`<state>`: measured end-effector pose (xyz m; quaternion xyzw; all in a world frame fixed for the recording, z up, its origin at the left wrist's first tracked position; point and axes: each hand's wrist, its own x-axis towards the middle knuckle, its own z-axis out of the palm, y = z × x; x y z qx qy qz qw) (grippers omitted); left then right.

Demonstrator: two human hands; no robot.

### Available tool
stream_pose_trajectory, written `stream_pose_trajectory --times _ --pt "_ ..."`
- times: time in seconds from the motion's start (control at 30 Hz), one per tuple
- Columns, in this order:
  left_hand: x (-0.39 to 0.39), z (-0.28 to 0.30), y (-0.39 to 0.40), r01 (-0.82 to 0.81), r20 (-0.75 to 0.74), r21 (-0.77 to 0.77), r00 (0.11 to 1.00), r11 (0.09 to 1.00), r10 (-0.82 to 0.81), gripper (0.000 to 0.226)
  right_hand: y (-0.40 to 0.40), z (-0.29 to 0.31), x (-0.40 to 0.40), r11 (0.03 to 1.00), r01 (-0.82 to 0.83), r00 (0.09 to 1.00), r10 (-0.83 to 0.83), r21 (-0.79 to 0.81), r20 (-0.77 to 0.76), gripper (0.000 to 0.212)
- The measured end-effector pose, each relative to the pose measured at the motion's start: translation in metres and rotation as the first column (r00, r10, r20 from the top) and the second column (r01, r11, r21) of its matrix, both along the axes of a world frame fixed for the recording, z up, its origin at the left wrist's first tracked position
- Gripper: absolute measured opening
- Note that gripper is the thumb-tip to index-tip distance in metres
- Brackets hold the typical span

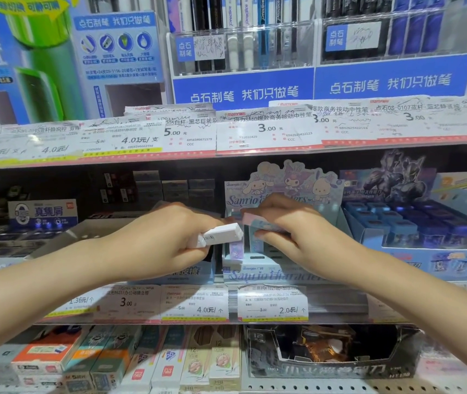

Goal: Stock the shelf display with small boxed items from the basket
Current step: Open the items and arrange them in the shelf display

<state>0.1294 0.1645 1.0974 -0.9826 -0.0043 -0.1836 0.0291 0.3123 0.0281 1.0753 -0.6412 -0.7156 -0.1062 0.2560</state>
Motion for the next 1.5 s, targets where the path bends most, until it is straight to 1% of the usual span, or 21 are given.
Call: stream_pose_trajectory --times 0.07,0.17,0.2,0.3,0.4,0.5,0.63,0.7,0.77,0.8,0.87,0.9,1.0,1.07,1.13,1.2,1.27,1.33,1.37,1.43,1.5 --pt "0.0 0.001 -0.001 -0.001 -0.003 -0.007 1.0 1.0 0.001 0.037 -0.002 0.001 0.0 1.0 -0.015 1.0 0.015 -0.002 -0.012 0.014" --pt "0.0 0.001 -0.002 -0.006 -0.008 0.002 1.0 1.0 0.006 0.036 -0.003 0.003 0.002 0.999 -0.045 0.998 0.043 -0.025 -0.054 0.033" --pt "-0.001 0.001 -0.002 -0.011 -0.009 0.006 1.0 1.0 0.011 0.035 -0.003 0.003 0.003 0.998 -0.045 0.998 0.043 -0.036 -0.052 0.035" --pt "-0.001 0.002 -0.003 -0.02 -0.022 -0.008 1.0 1.0 0.02 0.033 -0.001 0.004 0.007 0.998 -0.035 0.999 0.033 -0.06 -0.037 0.035" --pt "-0.001 0.004 -0.005 -0.024 -0.021 -0.01 0.999 1.0 0.024 0.037 -0.003 0.005 0.011 0.998 -0.024 0.999 0.022 -0.059 -0.028 0.034" --pt "-0.001 0.003 -0.004 -0.04 -0.021 -0.011 0.999 0.999 0.04 0.03 -0.002 0.005 0.011 0.998 -0.033 0.999 0.031 -0.056 -0.043 0.031" --pt "0.0 0.002 -0.005 -0.062 -0.015 -0.057 0.998 0.996 0.061 0.026 0.001 -0.001 0.008 0.994 -0.031 0.996 0.021 -0.107 -0.09 0.036" --pt "0.001 0.004 -0.006 -0.063 -0.014 -0.078 0.998 0.995 0.062 0.031 -0.002 -0.001 0.008 0.99 -0.023 0.994 0.007 -0.142 -0.112 0.034" --pt "0.002 0.005 -0.006 -0.074 -0.008 -0.094 0.997 0.993 0.073 0.037 -0.007 0.004 0.007 0.985 -0.028 0.989 0.004 -0.17 -0.145 0.021" --pt "0.002 0.005 -0.007 -0.085 -0.003 -0.094 0.996 0.992 0.085 0.035 -0.01 0.007 0.004 0.985 -0.031 0.983 0.0 -0.171 -0.183 0.018" --pt "0.001 0.005 -0.01 -0.094 0.06 -0.126 0.993 0.988 0.102 0.019 -0.013 0.011 -0.001 0.992 -0.032 0.951 -0.008 -0.123 -0.31 0.041" --pt "0.0 0.004 -0.012 -0.097 0.119 -0.16 0.986 0.982 0.117 0.014 -0.014 0.012 -0.002 0.995 -0.053 0.93 0.019 -0.081 -0.368 0.043" --pt "0.003 0.003 -0.019 -0.035 0.318 -0.286 0.939 0.958 0.129 0.04 -0.017 0.01 -0.008 0.993 -0.116 0.878 0.089 -0.029 -0.471 0.034" --pt "0.006 0.003 -0.025 0.028 0.365 -0.393 0.922 0.919 0.128 0.049 -0.015 0.007 -0.008 0.986 -0.166 0.845 0.126 -0.031 -0.519 0.03" --pt "0.01 0.004 -0.033 0.077 0.344 -0.523 0.93 0.849 0.128 0.059 -0.014 0.006 -0.01 0.977 -0.212 0.84 0.172 -0.021 -0.514 0.032" --pt "0.014 0.004 -0.037 0.106 0.308 -0.637 0.943 0.763 0.126 0.057 -0.014 0.004 -0.014 0.969 -0.247 0.854 0.222 0.008 -0.471 0.027" --pt "0.017 0.003 -0.037 0.115 0.289 -0.692 0.949 0.713 0.128 0.062 -0.013 0.004 -0.019 0.966 -0.26 0.876 0.242 0.015 -0.418 0.03" --pt "0.018 0.004 -0.036 0.111 0.275 -0.694 0.954 0.712 0.119 0.065 -0.014 0.005 -0.02 0.972 -0.236 0.899 0.21 -0.02 -0.385 0.02" --pt "0.018 0.004 -0.036 0.106 0.261 -0.692 0.959 0.714 0.11 0.062 -0.016 0.007 -0.019 0.977 -0.209 0.914 0.182 -0.039 -0.362 0.024" --pt "0.016 0.008 -0.037 0.086 0.218 -0.693 0.971 0.716 0.094 0.044 -0.019 0.013 -0.013 0.987 -0.147 0.951 0.125 -0.061 -0.282 0.035" --pt "0.014 0.014 -0.04 0.059 0.177 -0.675 0.981 0.736 0.083 0.029 -0.023 0.019 -0.007 0.997 -0.053 0.988 0.044 -0.061 -0.146 0.039"
